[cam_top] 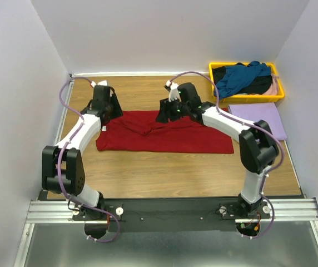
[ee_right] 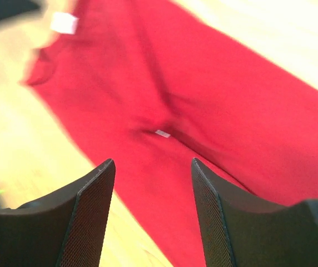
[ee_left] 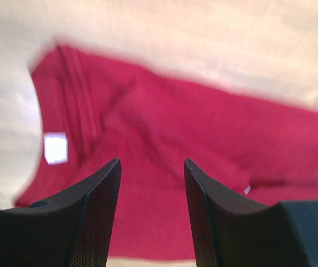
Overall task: Fold and stack the t-shirts
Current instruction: Fold the tshirt
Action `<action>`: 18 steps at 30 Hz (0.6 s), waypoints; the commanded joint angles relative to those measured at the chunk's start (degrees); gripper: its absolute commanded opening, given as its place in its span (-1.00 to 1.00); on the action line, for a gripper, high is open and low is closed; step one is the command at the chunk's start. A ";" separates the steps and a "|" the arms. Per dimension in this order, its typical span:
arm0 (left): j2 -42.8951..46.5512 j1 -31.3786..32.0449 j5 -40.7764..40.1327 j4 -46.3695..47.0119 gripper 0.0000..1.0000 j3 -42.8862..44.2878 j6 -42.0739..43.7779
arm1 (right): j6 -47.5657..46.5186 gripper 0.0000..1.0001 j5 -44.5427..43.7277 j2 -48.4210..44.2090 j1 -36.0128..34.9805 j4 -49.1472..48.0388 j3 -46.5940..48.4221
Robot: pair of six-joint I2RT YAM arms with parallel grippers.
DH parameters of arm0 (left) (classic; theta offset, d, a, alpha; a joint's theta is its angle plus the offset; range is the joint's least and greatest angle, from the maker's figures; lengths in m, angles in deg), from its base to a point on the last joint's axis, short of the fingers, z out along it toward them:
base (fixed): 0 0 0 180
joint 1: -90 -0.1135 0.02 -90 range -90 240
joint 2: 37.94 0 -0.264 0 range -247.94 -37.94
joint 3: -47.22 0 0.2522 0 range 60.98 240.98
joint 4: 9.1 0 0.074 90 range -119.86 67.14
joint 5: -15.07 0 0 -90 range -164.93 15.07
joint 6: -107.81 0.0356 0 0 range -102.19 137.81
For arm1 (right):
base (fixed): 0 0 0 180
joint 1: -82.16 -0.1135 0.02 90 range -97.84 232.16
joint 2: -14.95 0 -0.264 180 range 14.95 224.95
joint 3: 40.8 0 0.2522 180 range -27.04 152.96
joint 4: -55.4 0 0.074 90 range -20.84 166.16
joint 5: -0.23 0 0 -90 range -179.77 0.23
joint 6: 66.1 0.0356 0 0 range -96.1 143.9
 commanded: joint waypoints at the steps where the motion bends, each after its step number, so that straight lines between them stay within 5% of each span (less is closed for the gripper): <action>1: -1.72 1.52 -2.31 -2.70 0.12 -7.23 -2.48 | -3.50 0.29 -13.70 -3.72 1.89 8.49 -5.86; 8: -7.43 1.52 -3.63 -0.06 0.01 -7.52 -3.19 | -3.94 0.27 -20.65 -6.55 3.04 12.55 -14.74; 18: -19.47 1.17 -8.20 1.26 -0.05 0.29 -1.61 | -1.48 0.17 -16.98 -5.59 2.95 16.95 -21.68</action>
